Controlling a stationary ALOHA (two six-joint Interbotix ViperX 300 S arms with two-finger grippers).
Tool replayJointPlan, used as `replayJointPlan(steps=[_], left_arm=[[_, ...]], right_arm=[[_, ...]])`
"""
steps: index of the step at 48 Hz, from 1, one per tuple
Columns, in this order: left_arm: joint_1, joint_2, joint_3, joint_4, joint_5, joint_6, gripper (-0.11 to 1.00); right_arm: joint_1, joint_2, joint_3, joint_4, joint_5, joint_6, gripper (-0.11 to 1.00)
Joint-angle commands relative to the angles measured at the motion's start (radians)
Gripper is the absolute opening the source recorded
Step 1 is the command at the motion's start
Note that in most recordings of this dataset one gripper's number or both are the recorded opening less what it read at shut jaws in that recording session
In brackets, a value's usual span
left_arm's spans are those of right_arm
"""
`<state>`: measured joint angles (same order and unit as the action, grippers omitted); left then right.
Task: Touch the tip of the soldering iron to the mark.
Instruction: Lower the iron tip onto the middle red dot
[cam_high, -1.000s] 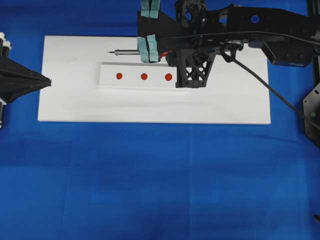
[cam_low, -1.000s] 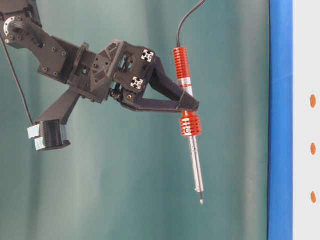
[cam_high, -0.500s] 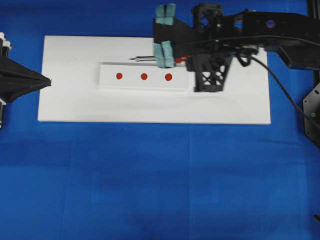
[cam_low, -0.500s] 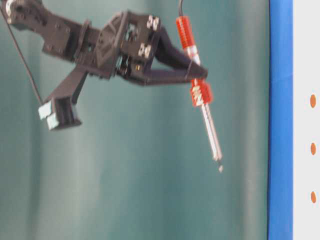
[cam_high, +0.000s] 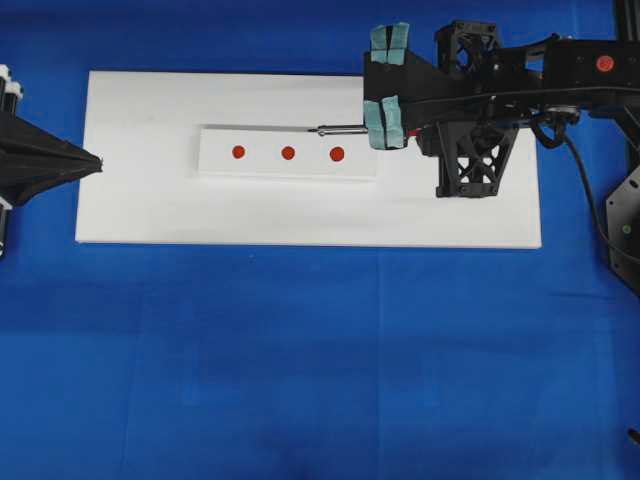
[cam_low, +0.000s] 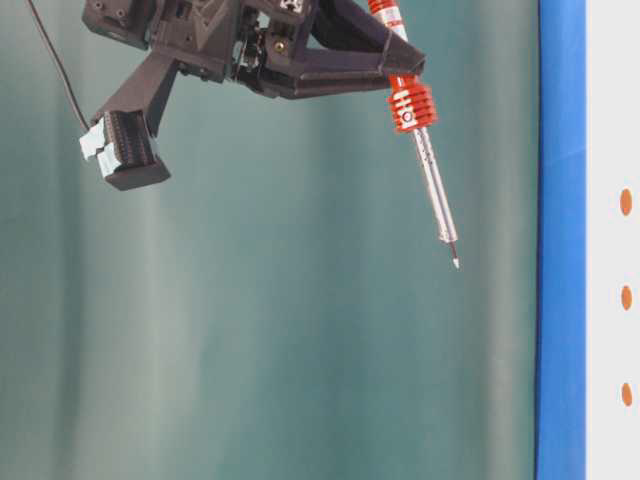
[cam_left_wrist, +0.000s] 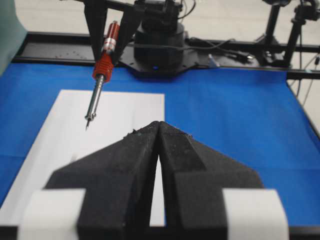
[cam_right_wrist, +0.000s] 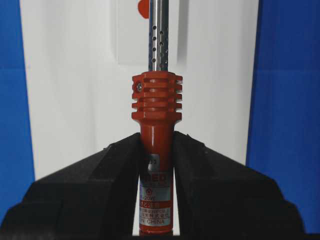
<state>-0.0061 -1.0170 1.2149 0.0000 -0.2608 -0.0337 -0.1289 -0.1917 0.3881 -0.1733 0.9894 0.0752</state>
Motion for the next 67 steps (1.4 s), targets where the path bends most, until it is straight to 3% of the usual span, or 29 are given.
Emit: replayJointPlan(steps=[1,17,39,67], left_arm=[[-0.002,0.005,-0.011,0.003,-0.009,0.0,0.0],[-0.002,0.005,-0.011,0.002,-0.009,0.0,0.0],[-0.002,0.005,-0.011,0.002,-0.009,0.0,0.0],[-0.017,0.005,-0.011,0.002,-0.008,0.0,0.0]], right_arm=[[0.002,-0.025,-0.009,-0.002,-0.005,0.0,0.06],[0.002,-0.003,-0.011,-0.003,-0.035,0.002,0.06],[-0.008,0.138,-0.008,-0.003,-0.126,0.002,0.06],[-0.031,0.206,0.061,0.0,-0.275,0.002,0.06]])
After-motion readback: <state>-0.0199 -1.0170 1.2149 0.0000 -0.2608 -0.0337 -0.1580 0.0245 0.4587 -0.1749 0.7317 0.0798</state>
